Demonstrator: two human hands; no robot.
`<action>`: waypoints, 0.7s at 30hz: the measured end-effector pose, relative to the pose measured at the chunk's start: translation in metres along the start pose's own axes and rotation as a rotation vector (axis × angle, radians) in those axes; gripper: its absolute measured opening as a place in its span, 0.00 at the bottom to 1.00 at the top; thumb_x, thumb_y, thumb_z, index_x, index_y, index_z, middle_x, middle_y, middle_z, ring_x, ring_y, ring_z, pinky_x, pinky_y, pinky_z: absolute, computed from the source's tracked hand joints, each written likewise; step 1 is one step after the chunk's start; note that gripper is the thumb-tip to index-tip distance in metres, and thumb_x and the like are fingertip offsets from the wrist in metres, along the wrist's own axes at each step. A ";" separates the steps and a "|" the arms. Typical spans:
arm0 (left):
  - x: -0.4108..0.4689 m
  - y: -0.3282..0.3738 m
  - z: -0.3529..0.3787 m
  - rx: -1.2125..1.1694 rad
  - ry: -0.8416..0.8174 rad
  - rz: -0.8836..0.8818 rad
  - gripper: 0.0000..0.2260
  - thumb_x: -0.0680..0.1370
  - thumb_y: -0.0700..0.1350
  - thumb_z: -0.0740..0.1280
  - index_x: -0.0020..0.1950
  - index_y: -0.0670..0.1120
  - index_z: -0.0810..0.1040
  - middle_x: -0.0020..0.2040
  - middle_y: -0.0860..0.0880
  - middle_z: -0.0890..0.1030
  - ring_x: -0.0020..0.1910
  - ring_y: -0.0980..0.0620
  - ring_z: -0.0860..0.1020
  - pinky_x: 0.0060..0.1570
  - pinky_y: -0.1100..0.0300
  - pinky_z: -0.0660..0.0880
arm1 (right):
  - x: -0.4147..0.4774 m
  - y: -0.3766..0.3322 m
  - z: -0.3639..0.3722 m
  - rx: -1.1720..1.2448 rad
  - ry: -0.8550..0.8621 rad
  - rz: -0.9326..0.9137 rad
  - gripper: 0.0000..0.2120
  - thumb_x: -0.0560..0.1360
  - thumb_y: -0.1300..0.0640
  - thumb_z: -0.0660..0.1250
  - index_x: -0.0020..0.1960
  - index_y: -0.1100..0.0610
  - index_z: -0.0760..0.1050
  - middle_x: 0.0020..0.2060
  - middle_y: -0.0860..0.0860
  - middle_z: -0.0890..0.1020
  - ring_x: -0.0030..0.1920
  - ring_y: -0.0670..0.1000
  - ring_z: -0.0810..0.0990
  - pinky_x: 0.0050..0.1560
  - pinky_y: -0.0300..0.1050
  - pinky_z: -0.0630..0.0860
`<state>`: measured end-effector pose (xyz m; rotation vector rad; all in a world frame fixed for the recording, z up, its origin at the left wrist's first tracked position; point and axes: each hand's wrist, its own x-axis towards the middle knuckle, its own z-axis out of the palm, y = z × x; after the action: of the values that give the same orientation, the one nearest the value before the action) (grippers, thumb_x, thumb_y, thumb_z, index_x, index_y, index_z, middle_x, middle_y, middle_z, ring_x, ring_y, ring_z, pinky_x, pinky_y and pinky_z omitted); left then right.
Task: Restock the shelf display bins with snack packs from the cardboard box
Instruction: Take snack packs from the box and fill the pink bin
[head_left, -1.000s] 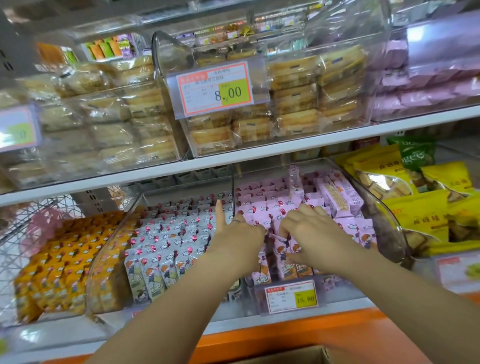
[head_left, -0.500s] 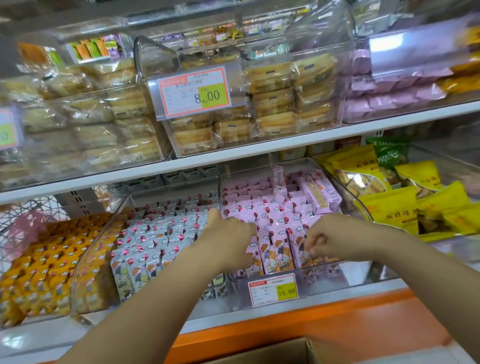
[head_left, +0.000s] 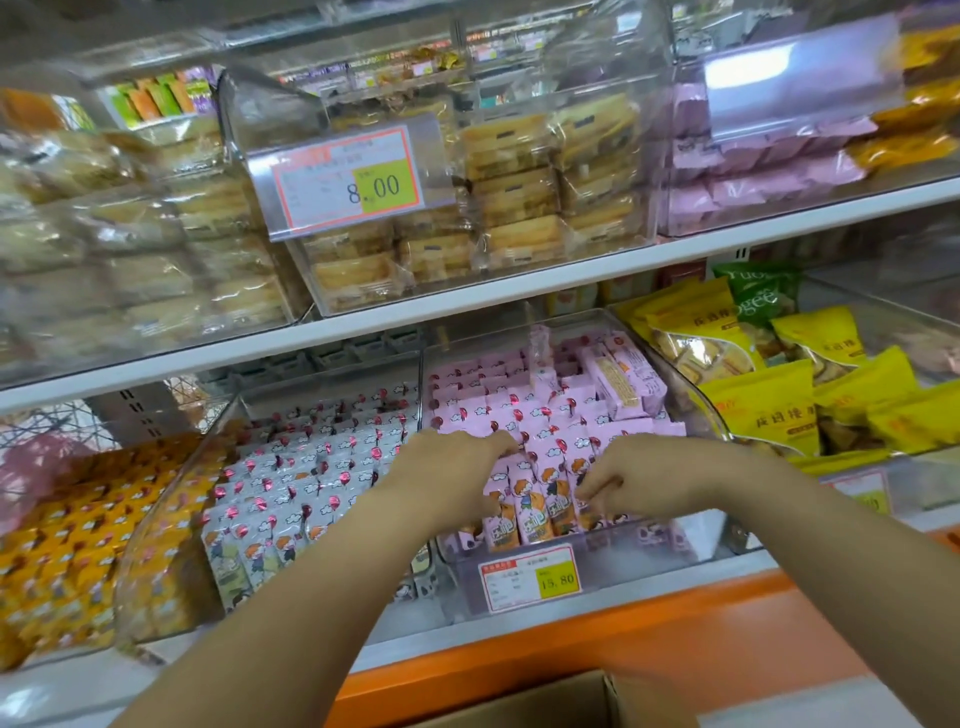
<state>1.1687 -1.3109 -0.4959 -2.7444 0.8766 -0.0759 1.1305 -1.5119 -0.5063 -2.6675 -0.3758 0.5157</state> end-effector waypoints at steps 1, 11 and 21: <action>-0.001 -0.002 0.000 0.024 0.021 0.004 0.27 0.77 0.57 0.66 0.73 0.56 0.60 0.54 0.50 0.81 0.55 0.47 0.77 0.54 0.56 0.67 | -0.002 -0.002 -0.005 0.042 0.038 -0.004 0.14 0.79 0.57 0.62 0.63 0.54 0.78 0.45 0.42 0.82 0.42 0.41 0.78 0.43 0.28 0.72; -0.002 -0.013 0.008 0.059 0.092 0.010 0.26 0.75 0.61 0.66 0.71 0.57 0.65 0.59 0.53 0.79 0.58 0.48 0.75 0.64 0.52 0.60 | 0.050 -0.031 -0.016 -0.119 0.559 0.064 0.20 0.81 0.56 0.58 0.72 0.47 0.64 0.75 0.53 0.55 0.63 0.59 0.72 0.54 0.50 0.73; -0.005 -0.017 0.008 -0.082 0.123 0.018 0.28 0.74 0.62 0.67 0.71 0.59 0.65 0.64 0.55 0.76 0.60 0.52 0.74 0.65 0.54 0.59 | 0.051 -0.028 -0.027 0.103 0.990 0.002 0.14 0.75 0.63 0.67 0.60 0.58 0.77 0.41 0.53 0.76 0.40 0.52 0.75 0.47 0.44 0.75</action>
<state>1.1753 -1.2927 -0.4993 -2.8329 0.9561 -0.2122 1.1818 -1.4788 -0.4863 -2.4483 -0.0374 -0.7599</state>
